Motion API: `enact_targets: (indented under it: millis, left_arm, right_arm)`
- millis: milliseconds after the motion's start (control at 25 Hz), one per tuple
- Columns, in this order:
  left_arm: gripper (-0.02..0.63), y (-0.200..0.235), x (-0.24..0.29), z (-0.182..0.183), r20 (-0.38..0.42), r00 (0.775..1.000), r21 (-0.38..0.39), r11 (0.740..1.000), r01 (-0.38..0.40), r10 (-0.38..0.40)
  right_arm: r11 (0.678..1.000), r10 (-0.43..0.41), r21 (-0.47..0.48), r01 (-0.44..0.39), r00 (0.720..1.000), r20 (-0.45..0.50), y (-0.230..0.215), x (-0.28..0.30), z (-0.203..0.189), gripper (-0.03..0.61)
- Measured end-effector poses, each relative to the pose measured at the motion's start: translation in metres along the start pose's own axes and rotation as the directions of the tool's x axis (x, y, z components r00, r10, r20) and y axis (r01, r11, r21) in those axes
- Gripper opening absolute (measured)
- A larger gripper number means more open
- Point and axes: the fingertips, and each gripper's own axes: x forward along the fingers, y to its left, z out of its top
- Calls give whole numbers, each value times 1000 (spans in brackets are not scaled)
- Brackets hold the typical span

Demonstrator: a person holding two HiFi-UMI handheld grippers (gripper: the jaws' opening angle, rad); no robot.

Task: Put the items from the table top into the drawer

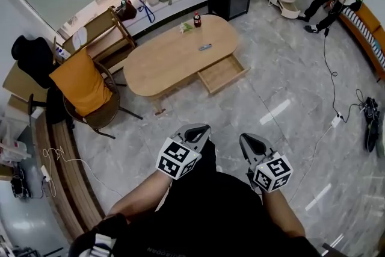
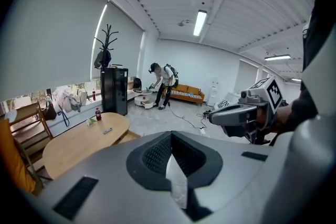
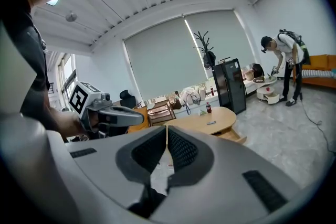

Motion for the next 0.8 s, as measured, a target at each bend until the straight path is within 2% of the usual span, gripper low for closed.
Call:
enact_targets:
  millis: [280,640,800]
  left_arm:
    - [2,57,63,37,4,1000,-34,999,22,-22]
    - [2,173,123,107,39,999,-46,999,-20,22]
    - [2,224,137,120,43,998,-41,998,-50,51]
  right_arm:
    - [1000,-23,-15,22,998,-60,-62,52,25,5]
    - [992,15,-124,-26,996,-91,-121,159,107,5]
    - [987,24,-158,-41,994,-109,-140,207,127,5]
